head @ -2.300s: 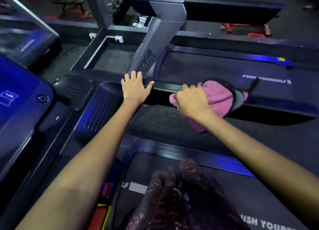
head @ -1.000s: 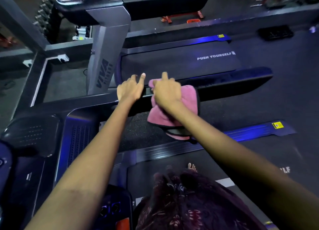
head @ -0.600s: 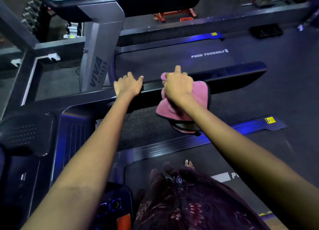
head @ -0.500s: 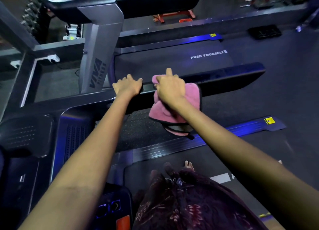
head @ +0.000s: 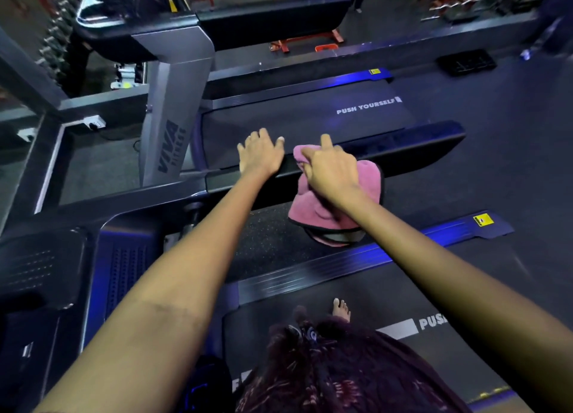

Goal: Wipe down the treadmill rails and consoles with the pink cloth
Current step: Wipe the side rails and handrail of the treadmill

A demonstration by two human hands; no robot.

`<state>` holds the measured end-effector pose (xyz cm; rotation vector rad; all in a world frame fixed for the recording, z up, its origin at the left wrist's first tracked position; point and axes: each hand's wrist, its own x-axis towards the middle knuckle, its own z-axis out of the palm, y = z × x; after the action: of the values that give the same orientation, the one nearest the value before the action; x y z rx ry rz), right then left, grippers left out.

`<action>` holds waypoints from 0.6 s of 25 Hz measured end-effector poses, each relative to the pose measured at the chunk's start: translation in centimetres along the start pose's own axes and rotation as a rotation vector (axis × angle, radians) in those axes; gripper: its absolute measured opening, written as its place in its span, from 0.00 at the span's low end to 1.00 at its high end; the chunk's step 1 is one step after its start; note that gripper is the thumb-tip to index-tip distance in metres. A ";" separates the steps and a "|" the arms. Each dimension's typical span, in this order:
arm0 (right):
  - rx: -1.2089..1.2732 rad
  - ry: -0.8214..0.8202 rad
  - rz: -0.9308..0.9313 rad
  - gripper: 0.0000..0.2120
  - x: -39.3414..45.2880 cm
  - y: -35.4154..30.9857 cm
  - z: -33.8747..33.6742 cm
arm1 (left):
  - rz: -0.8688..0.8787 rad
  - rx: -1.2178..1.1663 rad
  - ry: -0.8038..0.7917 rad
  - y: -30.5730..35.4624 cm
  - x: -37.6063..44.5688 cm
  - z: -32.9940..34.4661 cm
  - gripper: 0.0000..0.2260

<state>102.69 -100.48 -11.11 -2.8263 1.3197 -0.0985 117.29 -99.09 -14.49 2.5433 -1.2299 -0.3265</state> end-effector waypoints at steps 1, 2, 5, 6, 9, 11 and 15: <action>-0.007 -0.001 0.017 0.12 -0.2 1.1 0.0 | -0.018 -0.008 -0.002 -0.1 0.0 0.0 0.23; -0.021 0.002 0.063 0.13 0.0 1.9 -0.1 | -0.020 -0.004 0.002 -0.1 0.1 0.0 0.23; -0.013 -0.021 0.174 0.14 1.9 1.7 -0.8 | -0.023 0.010 0.027 0.0 0.1 0.2 0.25; -0.003 -0.019 0.167 0.14 2.3 1.1 -0.9 | -0.024 0.011 0.037 0.0 0.1 0.3 0.25; 0.096 0.000 0.071 0.12 0.9 1.0 -0.5 | -0.032 0.003 0.037 -0.1 0.1 0.2 0.25; 0.139 0.009 0.020 0.13 -0.7 2.8 -0.2 | -0.034 0.010 0.032 0.0 0.1 0.2 0.26; 0.067 -0.004 0.151 0.14 0.8 3.6 -0.6 | -0.041 0.036 0.033 0.0 0.0 0.2 0.25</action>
<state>100.46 -103.41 -10.67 -2.6598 1.4940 -0.1311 117.26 -99.15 -14.68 2.5964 -1.1839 -0.2726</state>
